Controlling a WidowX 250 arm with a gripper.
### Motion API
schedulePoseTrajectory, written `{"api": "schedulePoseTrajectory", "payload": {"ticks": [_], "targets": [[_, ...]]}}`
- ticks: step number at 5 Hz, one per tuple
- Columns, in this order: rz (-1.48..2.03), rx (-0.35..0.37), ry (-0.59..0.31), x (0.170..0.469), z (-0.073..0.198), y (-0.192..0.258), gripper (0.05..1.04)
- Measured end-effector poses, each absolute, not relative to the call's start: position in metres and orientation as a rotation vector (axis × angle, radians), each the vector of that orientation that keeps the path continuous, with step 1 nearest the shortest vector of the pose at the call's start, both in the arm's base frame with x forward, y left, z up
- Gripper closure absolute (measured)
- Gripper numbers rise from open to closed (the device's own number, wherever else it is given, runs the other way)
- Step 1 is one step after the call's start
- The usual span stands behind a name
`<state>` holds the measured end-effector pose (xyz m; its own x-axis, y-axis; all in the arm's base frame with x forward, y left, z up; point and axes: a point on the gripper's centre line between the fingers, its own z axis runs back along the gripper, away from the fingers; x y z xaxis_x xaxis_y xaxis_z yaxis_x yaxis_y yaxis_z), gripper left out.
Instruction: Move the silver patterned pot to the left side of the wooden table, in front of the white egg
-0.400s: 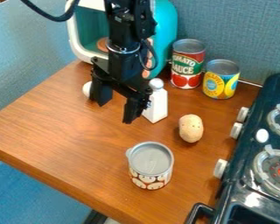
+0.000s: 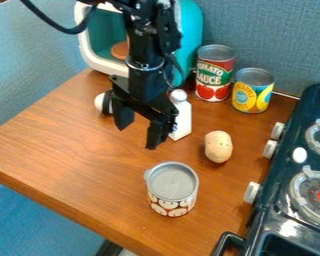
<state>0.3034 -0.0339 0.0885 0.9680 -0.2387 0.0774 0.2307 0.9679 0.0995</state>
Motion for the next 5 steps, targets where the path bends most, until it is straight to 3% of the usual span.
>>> {"api": "schedulePoseTrajectory", "payload": {"ticks": [2, 5], "targets": [[-0.317, 0.024, -0.121, 0.301, 0.089, -0.080, 0.083], [-0.288, -0.030, 0.032, 0.290, 0.058, -0.116, 0.083]]}}
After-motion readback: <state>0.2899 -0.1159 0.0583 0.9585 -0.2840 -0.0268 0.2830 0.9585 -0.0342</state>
